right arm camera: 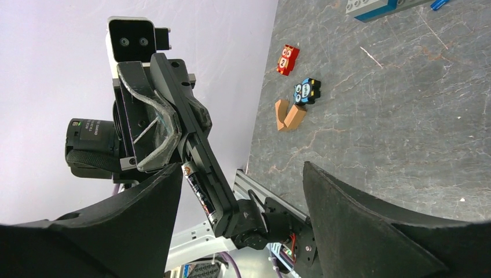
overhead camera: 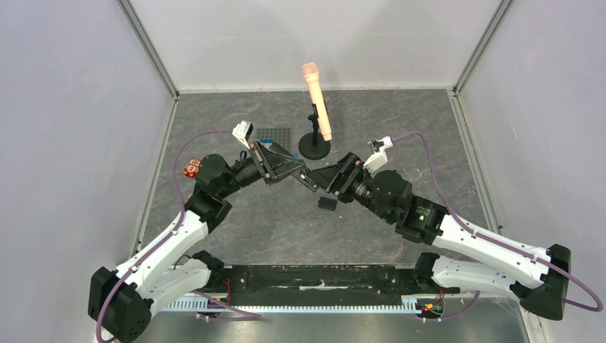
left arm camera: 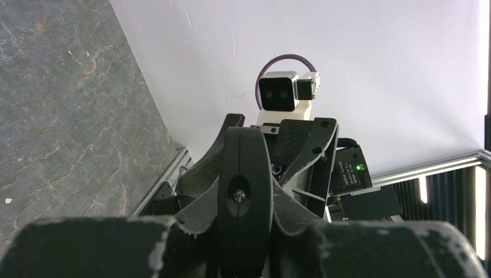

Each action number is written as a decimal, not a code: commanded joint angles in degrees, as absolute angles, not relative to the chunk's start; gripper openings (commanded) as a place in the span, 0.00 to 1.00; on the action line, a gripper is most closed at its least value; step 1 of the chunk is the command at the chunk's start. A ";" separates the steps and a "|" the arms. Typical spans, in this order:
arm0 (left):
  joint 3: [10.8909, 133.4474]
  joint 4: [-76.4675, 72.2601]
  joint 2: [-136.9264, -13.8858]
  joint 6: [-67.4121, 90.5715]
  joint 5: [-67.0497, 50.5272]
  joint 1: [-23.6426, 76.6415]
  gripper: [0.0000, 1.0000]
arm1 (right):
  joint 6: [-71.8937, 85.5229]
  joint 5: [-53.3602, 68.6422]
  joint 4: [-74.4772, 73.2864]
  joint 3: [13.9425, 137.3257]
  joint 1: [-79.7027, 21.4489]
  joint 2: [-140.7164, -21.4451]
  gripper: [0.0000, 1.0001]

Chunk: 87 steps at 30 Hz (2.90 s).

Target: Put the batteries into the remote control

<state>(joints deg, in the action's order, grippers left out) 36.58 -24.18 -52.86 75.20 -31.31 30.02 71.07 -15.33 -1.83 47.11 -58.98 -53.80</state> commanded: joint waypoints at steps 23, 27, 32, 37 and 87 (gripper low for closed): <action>38.06 -25.84 -51.71 74.15 -31.80 29.97 0.02 | 73.55 -10.30 5.02 47.92 -57.76 -56.87 0.61; 38.54 -25.83 -51.60 74.11 -31.49 29.97 0.02 | 74.84 -9.05 5.99 45.76 -57.09 -56.34 0.55; 38.93 -26.19 -51.54 74.17 -31.21 29.97 0.02 | 75.19 -7.59 7.28 43.53 -56.53 -55.48 0.47; 38.98 -26.60 -51.59 74.60 -30.87 29.97 0.02 | 74.28 -6.38 7.19 43.18 -56.38 -55.63 0.42; 35.49 -30.21 -51.82 65.74 -37.65 29.97 0.02 | 70.06 -0.98 9.28 42.17 -54.85 -51.17 0.58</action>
<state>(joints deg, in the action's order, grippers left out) 35.51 -25.89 -51.88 69.95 -34.26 30.20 70.28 -1.69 8.08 40.86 -55.33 -50.74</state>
